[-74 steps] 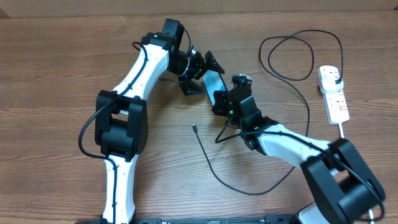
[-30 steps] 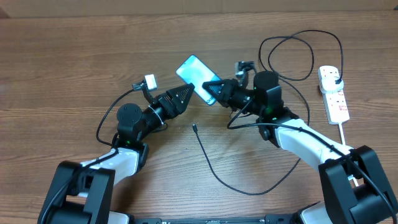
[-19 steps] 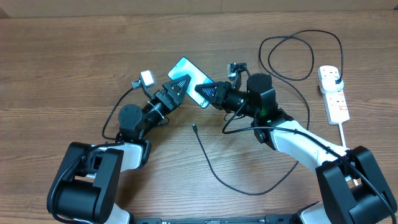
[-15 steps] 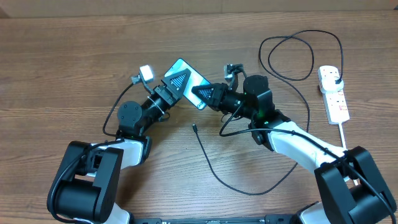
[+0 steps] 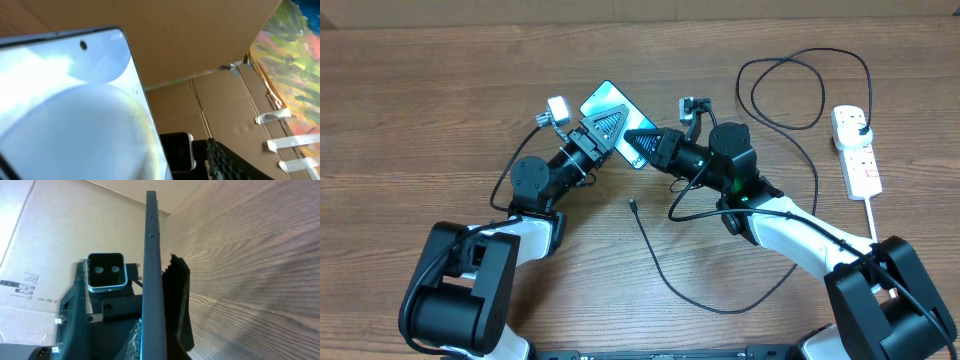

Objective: Plug charger to phone and switch on socket

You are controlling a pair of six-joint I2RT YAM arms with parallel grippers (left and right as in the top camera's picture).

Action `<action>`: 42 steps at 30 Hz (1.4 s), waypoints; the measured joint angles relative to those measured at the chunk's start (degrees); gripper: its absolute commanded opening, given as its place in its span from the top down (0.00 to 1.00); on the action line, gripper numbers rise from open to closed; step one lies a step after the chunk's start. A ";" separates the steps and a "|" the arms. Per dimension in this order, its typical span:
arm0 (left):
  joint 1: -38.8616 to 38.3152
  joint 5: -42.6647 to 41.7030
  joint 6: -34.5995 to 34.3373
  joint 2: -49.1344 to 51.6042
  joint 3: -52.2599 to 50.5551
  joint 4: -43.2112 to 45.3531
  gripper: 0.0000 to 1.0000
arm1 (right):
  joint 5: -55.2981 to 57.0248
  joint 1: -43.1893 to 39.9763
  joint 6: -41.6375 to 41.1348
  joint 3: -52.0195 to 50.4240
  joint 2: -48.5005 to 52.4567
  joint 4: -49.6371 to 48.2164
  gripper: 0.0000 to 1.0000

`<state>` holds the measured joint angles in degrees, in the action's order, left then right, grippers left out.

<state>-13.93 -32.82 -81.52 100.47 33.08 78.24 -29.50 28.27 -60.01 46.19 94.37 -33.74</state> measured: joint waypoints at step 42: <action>10.08 -16.96 10.08 0.48 0.94 -28.74 0.96 | 1.25 -7.67 30.95 1.01 -23.43 50.62 0.04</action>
<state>-3.86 -49.78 -71.44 100.95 34.02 49.50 -28.25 20.60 -29.06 47.20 70.94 16.88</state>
